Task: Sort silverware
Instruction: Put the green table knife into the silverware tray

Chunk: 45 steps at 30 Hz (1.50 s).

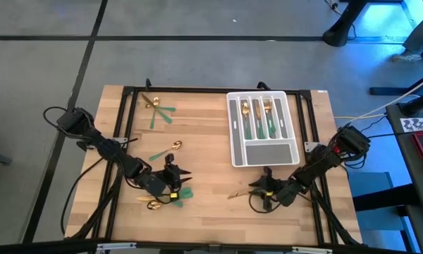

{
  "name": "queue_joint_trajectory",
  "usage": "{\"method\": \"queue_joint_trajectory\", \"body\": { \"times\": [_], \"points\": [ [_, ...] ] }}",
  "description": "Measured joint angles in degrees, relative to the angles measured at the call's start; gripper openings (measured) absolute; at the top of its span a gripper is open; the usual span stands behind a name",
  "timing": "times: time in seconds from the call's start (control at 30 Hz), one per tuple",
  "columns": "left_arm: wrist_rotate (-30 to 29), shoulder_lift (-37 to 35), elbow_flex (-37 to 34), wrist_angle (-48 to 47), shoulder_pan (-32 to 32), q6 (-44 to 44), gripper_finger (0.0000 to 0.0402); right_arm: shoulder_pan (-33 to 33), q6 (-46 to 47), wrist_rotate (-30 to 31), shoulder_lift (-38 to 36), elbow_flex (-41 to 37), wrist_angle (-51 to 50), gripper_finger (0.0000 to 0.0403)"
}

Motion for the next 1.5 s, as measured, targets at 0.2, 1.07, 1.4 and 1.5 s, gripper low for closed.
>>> {"method": "queue_joint_trajectory", "body": {
  "times": [0.2,1.07,1.4,1.5],
  "points": [
    [2.1,0.0,0.0,2.2,-1.9,6.9,0.0081,-0.4,0.0,3.3,4.0,2.9,0.1,0.0106],
    [31.2,25.5,4.7,31.9,10.0,24.0,0.0203,-4.0,-3.8,13.2,23.3,26.3,0.7,0.0061],
    [32.3,32.0,8.2,30.4,11.3,42.1,0.0213,-7.6,-3.5,5.6,23.2,26.1,3.8,0.0061],
    [31.8,32.1,9.1,27.6,11.8,42.3,0.0209,-7.9,-3.5,4.9,23.2,26.0,3.9,0.0060]
  ]
}}
